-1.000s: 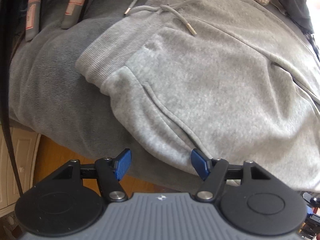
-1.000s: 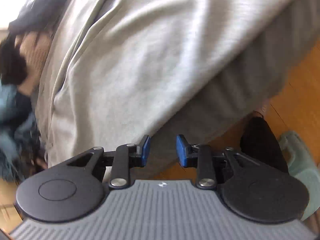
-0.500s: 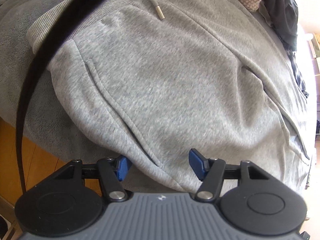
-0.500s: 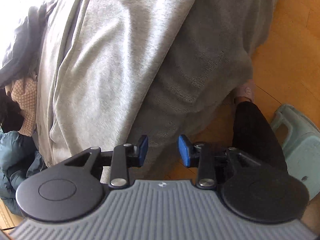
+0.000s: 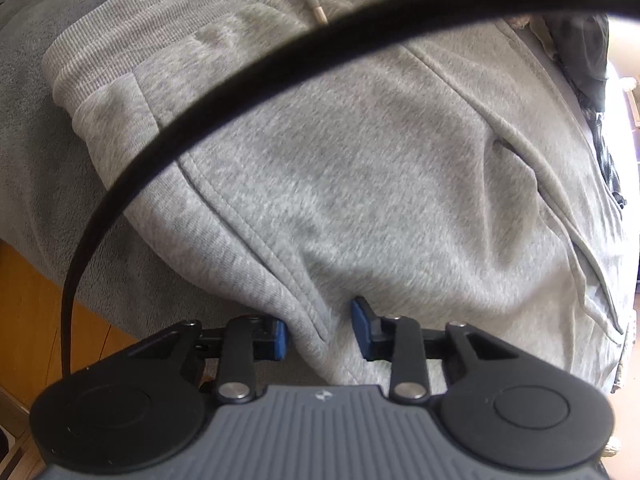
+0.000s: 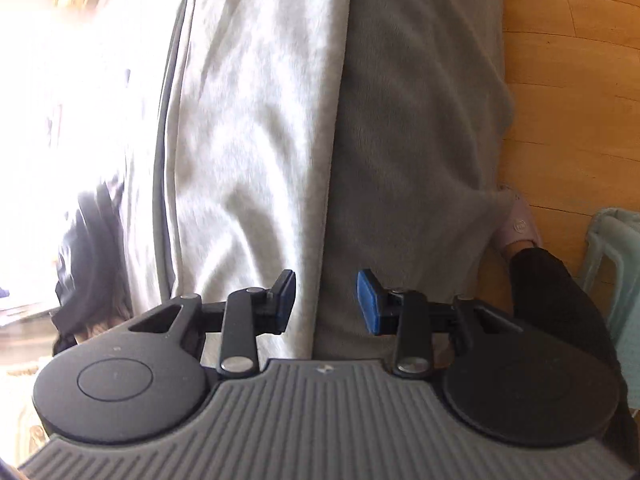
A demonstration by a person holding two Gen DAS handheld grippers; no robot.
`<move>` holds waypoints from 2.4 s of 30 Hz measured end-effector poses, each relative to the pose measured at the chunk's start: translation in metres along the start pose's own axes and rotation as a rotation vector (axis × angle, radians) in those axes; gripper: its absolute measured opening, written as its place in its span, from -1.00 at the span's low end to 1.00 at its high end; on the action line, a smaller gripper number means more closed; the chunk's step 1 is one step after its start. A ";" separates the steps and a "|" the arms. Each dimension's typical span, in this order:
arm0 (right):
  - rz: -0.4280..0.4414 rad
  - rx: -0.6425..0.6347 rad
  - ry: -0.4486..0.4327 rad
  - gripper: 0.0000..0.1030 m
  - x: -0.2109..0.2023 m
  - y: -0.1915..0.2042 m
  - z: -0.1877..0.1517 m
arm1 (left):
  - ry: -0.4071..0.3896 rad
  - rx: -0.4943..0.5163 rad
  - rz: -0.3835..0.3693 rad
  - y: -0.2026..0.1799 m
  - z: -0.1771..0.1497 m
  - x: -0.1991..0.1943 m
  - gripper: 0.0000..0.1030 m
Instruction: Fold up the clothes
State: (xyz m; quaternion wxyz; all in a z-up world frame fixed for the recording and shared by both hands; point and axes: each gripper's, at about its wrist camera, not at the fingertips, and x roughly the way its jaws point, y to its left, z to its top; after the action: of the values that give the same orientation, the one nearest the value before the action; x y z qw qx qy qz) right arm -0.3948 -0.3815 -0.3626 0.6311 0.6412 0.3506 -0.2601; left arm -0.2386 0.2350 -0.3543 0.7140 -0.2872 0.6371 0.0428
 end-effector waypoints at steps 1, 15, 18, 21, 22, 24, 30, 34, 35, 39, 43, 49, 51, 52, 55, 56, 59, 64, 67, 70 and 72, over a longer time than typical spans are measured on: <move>0.016 0.026 -0.022 -0.35 -0.002 -0.002 0.006 | -0.005 -0.003 -0.002 -0.001 0.001 -0.001 -0.54; 0.092 0.091 -0.047 -0.27 0.028 0.010 0.028 | 0.006 0.012 0.032 -0.011 0.004 0.008 -0.52; 0.118 0.114 -0.055 -0.26 0.031 0.009 0.028 | 0.006 0.013 0.038 -0.013 0.004 0.010 -0.51; 0.123 0.110 -0.059 -0.26 0.028 0.007 0.031 | 0.004 0.017 0.045 -0.015 0.004 0.012 -0.50; 0.111 0.106 -0.053 -0.25 0.030 0.006 0.031 | 0.003 0.018 0.046 -0.016 0.004 0.012 -0.50; 0.086 0.099 -0.041 -0.25 0.034 0.004 0.031 | 0.001 0.016 0.048 -0.017 0.004 0.013 -0.50; 0.060 0.099 -0.034 -0.25 0.044 0.004 0.034 | 0.002 0.017 0.050 -0.019 0.005 0.017 -0.49; 0.090 0.094 -0.032 -0.25 0.047 0.008 0.038 | 0.002 0.019 0.047 -0.020 0.005 0.018 -0.49; 0.112 0.096 -0.032 -0.25 0.046 0.009 0.037 | 0.001 0.019 0.046 -0.020 0.005 0.018 -0.49; 0.111 0.109 -0.035 -0.28 0.046 0.007 0.037 | -0.004 0.014 0.040 -0.021 0.005 0.020 -0.47; 0.082 0.120 -0.032 -0.28 0.053 0.005 0.040 | -0.009 0.010 0.036 -0.021 0.004 0.021 -0.45; 0.106 0.057 -0.045 -0.53 0.051 0.018 0.042 | -0.024 0.027 0.044 -0.026 0.003 0.021 -0.47; 0.076 0.043 -0.042 -0.74 0.054 0.019 0.043 | -0.035 0.041 0.052 -0.030 0.001 0.020 -0.51; 0.083 0.028 -0.046 -0.78 0.053 0.021 0.042 | -0.039 0.051 0.052 -0.031 0.000 0.019 -0.53; 0.104 -0.024 -0.059 -0.90 0.048 0.028 0.040 | -0.050 0.074 0.045 -0.033 -0.001 0.013 -0.65; 0.110 -0.028 -0.064 -0.91 0.045 0.029 0.039 | -0.054 0.078 0.040 -0.033 -0.001 0.011 -0.68; 0.127 -0.029 -0.075 -0.92 0.039 0.034 0.038 | -0.074 0.099 0.032 -0.037 -0.001 0.004 -0.72; 0.148 -0.046 -0.081 -0.93 0.032 0.054 0.037 | -0.113 0.085 0.011 -0.046 0.001 -0.011 -0.73; 0.161 -0.061 -0.085 -0.93 0.026 0.070 0.038 | -0.137 0.064 -0.007 -0.051 0.007 -0.022 -0.74; 0.170 -0.081 -0.092 -0.93 0.021 0.091 0.041 | -0.163 0.044 -0.029 -0.056 0.020 -0.035 -0.74; 0.169 -0.089 -0.098 -0.93 0.020 0.103 0.042 | -0.180 0.021 -0.047 -0.054 0.031 -0.045 -0.74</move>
State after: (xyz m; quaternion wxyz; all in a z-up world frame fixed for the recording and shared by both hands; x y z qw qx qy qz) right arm -0.2981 -0.4168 -0.3162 0.6952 0.6262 0.2751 -0.2211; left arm -0.1969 0.2182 -0.2920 0.7721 -0.2894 0.5640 0.0449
